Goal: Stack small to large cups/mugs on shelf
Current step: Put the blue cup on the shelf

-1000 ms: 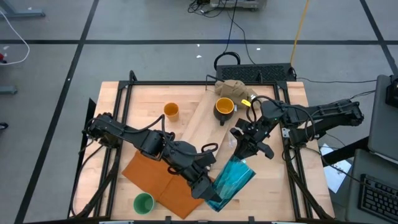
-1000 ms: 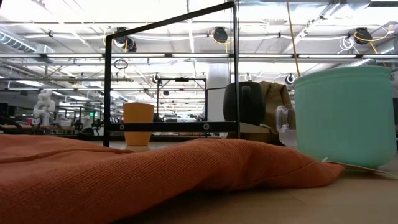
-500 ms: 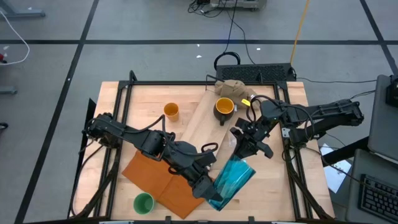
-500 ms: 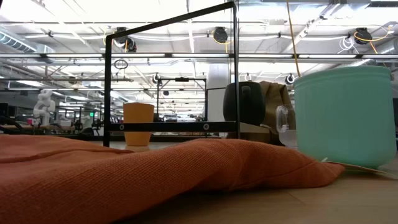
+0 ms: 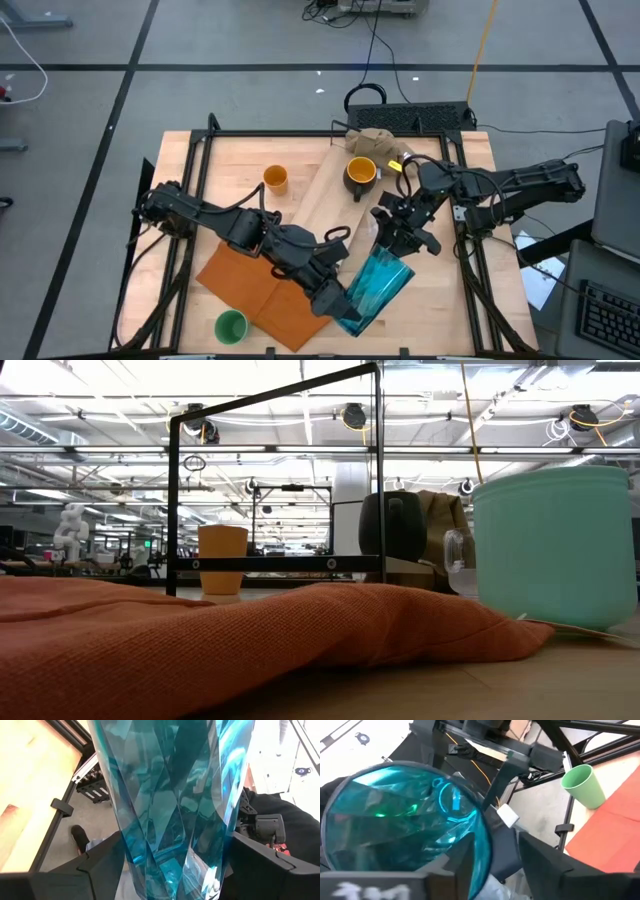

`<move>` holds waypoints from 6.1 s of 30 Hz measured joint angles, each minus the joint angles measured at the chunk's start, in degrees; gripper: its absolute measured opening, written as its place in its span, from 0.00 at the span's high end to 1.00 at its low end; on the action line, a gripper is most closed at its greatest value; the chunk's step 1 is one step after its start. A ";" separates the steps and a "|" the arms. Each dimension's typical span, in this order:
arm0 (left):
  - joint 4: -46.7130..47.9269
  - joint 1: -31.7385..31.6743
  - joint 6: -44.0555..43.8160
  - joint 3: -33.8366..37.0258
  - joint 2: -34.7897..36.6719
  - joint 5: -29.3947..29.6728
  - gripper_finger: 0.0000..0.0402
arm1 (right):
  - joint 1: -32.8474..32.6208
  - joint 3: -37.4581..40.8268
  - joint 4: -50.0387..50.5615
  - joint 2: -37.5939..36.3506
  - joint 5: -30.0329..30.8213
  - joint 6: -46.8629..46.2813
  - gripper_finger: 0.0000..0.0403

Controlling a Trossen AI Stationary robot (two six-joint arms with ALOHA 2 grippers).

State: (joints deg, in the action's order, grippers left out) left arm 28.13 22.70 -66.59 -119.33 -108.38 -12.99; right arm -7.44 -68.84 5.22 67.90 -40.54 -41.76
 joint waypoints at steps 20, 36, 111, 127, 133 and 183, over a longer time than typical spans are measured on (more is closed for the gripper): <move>0.33 0.15 2.36 0.00 0.00 3.61 0.22 | 4.85 0.00 16.36 -11.22 2.19 3.87 0.55; 10.45 -4.78 15.19 0.00 1.30 10.24 0.24 | 5.64 0.02 28.27 -23.87 10.74 0.74 0.55; -7.65 -24.87 54.14 22.62 11.50 55.10 0.24 | 5.62 0.02 27.19 -26.23 21.34 -7.28 0.55; -12.44 -26.06 54.09 26.47 15.25 55.15 0.24 | 5.59 0.02 30.81 -26.99 21.07 -5.33 0.55; -7.43 -25.94 56.00 26.80 15.32 50.14 0.24 | 5.44 0.09 31.63 -28.00 20.97 -5.49 0.55; -63.88 -41.72 52.02 81.77 32.43 13.94 0.24 | 5.60 11.89 6.03 -29.40 27.25 -11.05 0.55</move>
State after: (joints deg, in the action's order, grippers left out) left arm -35.76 -19.02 -14.57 -37.55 -75.94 0.95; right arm -1.85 -56.95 11.26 38.50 -13.30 -52.81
